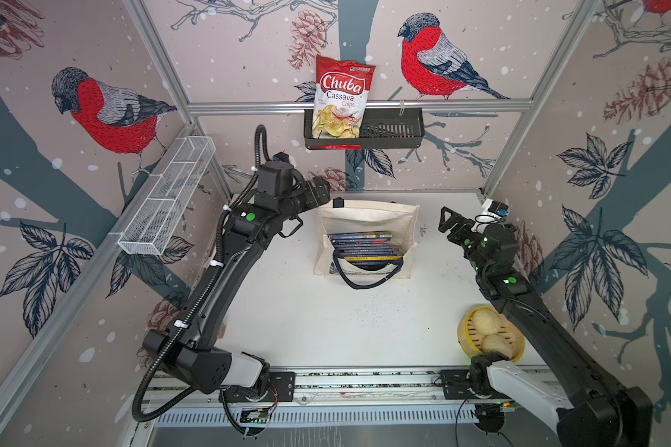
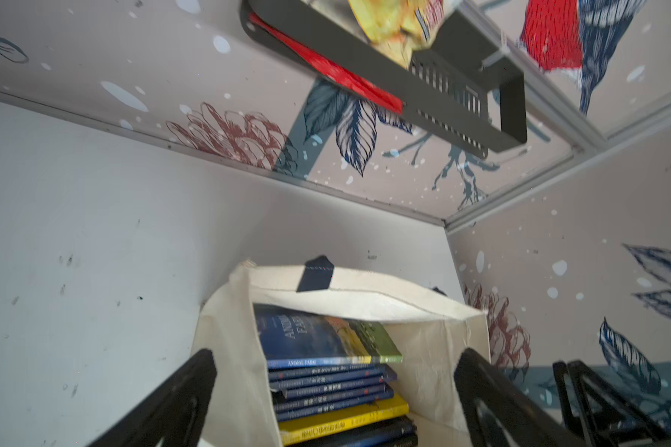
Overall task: Take out the books from the canvas bag
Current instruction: Adjust the canvas bag at the center of the board.
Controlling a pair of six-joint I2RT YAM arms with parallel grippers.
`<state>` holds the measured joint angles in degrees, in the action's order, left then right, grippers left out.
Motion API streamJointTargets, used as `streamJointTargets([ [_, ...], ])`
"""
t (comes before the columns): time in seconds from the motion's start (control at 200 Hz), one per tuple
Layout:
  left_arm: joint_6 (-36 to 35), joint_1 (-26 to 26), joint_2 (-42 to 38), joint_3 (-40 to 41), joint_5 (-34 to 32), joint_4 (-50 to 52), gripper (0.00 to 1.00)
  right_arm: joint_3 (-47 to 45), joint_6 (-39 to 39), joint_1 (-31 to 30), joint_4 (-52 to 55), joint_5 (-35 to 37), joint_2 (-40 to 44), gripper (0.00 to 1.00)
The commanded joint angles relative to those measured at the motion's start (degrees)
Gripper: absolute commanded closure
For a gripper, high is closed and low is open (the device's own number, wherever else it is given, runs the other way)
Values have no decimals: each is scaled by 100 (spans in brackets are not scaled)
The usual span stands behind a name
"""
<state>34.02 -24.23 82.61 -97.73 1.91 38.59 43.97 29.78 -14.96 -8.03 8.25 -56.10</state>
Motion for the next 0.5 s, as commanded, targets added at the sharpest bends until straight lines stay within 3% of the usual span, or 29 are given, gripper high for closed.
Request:
streamJointTargets([
  [0.0,-218,-175,215,-194,-503,1146,2,3,-209,-31,64,330,90,0],
  [0.225,-499,-293,789,-183,-940,1511,3,60,-259,-107,115,345,81,0],
  [0.32,-432,-344,1015,-188,-734,1542,3,52,-320,-196,94,361,99,0],
  [0.495,-585,-579,1402,-88,-1199,1605,3,98,-436,-350,128,393,20,0],
])
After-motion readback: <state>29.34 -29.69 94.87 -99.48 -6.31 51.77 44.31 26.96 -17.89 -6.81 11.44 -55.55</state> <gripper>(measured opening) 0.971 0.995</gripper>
